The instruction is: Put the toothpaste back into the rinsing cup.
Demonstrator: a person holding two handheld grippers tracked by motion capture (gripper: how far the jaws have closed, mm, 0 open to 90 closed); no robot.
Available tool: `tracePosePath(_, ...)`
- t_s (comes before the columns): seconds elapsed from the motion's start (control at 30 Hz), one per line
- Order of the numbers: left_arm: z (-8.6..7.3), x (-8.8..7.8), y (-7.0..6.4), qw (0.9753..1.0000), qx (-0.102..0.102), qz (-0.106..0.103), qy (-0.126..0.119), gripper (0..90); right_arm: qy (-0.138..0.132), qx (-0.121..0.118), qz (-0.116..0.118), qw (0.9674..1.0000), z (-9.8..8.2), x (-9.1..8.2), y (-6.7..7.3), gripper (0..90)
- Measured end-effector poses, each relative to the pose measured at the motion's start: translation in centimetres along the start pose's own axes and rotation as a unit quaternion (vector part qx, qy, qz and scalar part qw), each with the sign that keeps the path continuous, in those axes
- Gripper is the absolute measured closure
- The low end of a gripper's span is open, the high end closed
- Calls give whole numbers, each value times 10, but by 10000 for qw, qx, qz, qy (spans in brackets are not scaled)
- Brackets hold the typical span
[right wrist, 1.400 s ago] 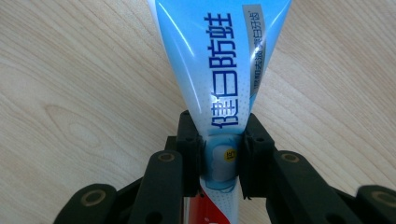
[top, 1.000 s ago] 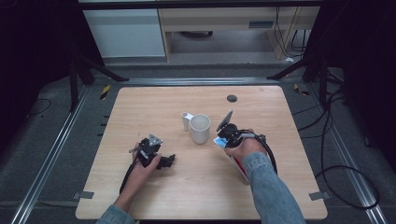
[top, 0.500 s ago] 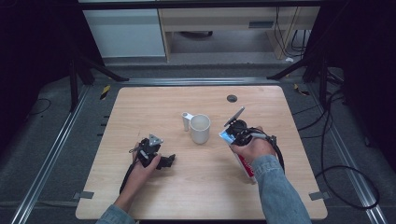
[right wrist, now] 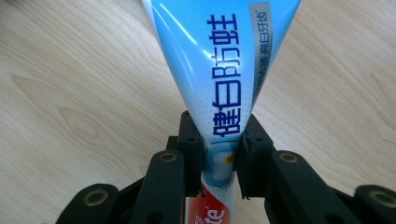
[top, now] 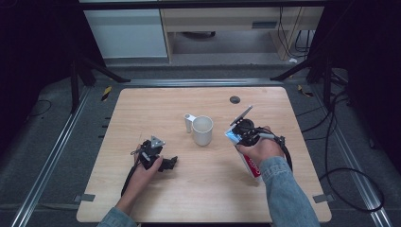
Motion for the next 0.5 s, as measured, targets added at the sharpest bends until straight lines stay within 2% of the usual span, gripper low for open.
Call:
tracePosePath(0.17, 0, 0, 0, 10000, -1, -1, -1, 0, -197, 2, 7, 9998, 0, -6, -1, 740)
tracePosePath(0.2, 0, 0, 0, 10000, -2, -1, 0, 0, -325, -2, 24, 9995, 0, -8, -3, 740)
tracePosePath(0.4, 0, 0, 0, 10000, -2, -2, -1, 0, -645, 55, -1, 9979, 0, -14, -7, 740)
tracePosePath(0.5, 0, 0, 0, 10000, 1, -4, -1, 0, -966, 148, 19, 9952, 0, -19, -10, 739)
Point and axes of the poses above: each handheld gripper's, and its own axes: x roughly forward along the jaws, z roughly out of its top, y roughly to its left, the point moved 2 cm from there along x, roughly forward along the jaws, and after that the axes turned 3 degrees about -y, right-handed, at the moved point
